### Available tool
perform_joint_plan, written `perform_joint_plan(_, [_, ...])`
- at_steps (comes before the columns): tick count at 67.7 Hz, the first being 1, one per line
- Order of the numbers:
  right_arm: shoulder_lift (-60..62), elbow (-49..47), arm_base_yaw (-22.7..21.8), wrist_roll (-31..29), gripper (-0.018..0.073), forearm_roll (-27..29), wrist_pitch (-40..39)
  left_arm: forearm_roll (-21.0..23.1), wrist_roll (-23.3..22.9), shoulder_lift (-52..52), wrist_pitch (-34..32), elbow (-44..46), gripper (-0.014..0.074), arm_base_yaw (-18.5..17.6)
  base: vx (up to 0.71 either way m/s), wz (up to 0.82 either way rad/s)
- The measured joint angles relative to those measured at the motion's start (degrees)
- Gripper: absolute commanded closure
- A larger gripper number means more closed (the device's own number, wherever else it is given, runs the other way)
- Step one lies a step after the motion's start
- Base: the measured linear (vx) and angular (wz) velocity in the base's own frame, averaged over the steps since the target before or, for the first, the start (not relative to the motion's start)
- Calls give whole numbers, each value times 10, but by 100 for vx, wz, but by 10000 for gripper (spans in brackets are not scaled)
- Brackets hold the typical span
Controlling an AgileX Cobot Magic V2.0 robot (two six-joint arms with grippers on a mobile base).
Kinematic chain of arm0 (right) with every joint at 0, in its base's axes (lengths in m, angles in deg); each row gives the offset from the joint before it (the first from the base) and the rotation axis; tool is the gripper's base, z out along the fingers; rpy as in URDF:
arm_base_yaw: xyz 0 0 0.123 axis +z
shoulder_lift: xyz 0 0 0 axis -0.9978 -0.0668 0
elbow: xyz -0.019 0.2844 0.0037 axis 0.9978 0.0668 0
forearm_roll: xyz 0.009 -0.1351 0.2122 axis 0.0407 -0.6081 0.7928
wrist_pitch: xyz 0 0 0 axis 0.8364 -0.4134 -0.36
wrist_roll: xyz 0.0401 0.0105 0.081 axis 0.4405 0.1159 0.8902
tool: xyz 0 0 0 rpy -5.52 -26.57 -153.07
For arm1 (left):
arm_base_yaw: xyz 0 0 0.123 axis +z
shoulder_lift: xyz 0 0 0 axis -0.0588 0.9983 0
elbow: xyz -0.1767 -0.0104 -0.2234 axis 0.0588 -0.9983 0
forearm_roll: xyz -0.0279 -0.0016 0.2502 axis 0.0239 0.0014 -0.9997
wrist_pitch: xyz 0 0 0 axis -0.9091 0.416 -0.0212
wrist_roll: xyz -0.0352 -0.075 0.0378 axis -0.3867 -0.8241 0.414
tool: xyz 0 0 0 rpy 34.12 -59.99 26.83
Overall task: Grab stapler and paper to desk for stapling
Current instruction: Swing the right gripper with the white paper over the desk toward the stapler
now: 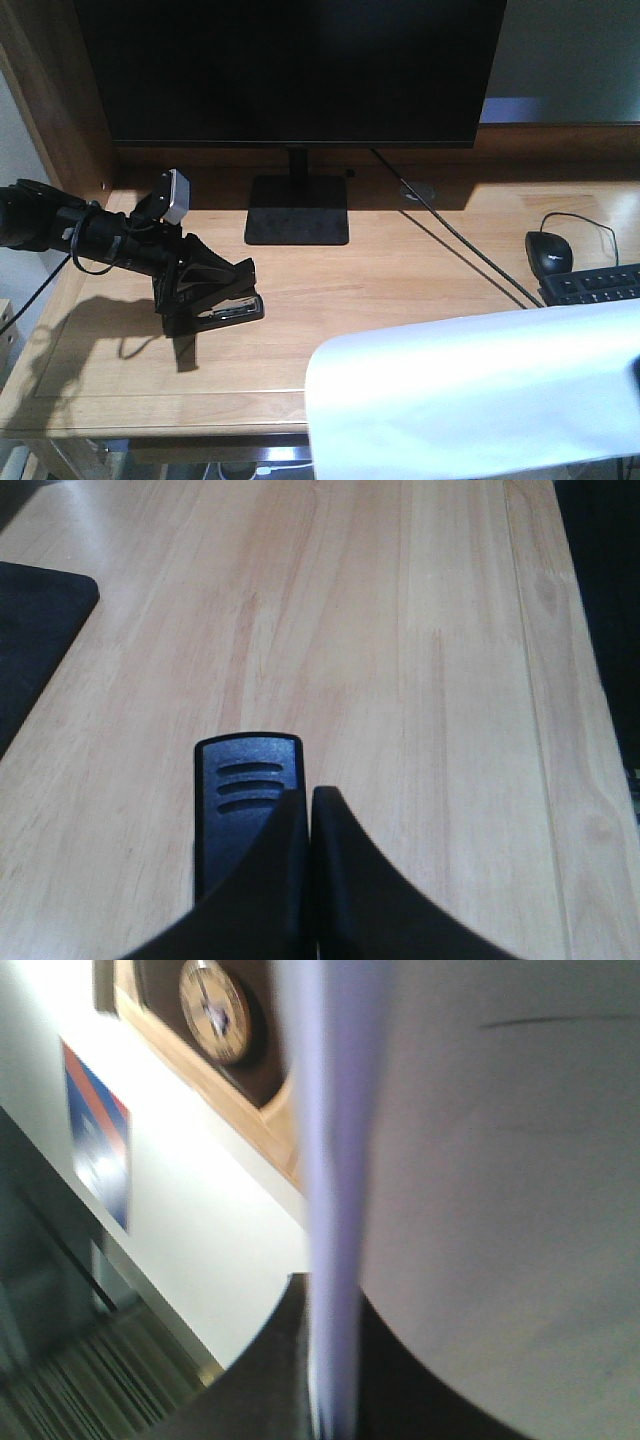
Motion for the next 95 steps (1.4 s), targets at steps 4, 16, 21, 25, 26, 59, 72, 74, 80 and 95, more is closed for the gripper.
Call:
perform_joint_plan(4, [-12, -6, 0, 1, 561, -58, 12, 0, 0, 0, 0, 0, 603, 0, 0, 0])
perform_joint_plan(16, [-80, -61, 0, 61, 561, -279, 31, 0, 0, 0, 0, 0, 603, 0, 0, 0])
perform_joint_plan(21, [-118, -87, 0, 97, 561, -376, 33, 0, 0, 0, 0, 0, 603, 0, 0, 0])
perform_joint_plan(25, [-150, -108, 0, 120, 561, -435, 31, 0, 0, 0, 0, 0, 603, 0, 0, 0])
perform_joint_plan(26, [-158, -113, 0, 128, 561, -460, 30, 0, 0, 0, 0, 0, 603, 0, 0, 0])
perform_joint_plan(59, [-431, -256, 0, 158, 561, -734, -87, 0, 0, 0, 0, 0, 603, 0, 0, 0])
perform_joint_plan(72, [-525, -301, 0, 122, 561, -753, -73, 0, 0, 0, 0, 0, 603, 0, 0, 0])
perform_joint_plan(74, [-538, -307, 0, 118, 561, -753, -61, 0, 0, 0, 0, 0, 603, 0, 0, 0])
perform_joint_plan(80, [-578, -323, 0, 107, 561, -751, -13, 0, 0, 0, 0, 0, 603, 0, 0, 0])
perform_joint_plan(95, [-675, -354, 0, 104, 561, -730, 112, 0, 0, 0, 0, 0, 603, 0, 0, 0])
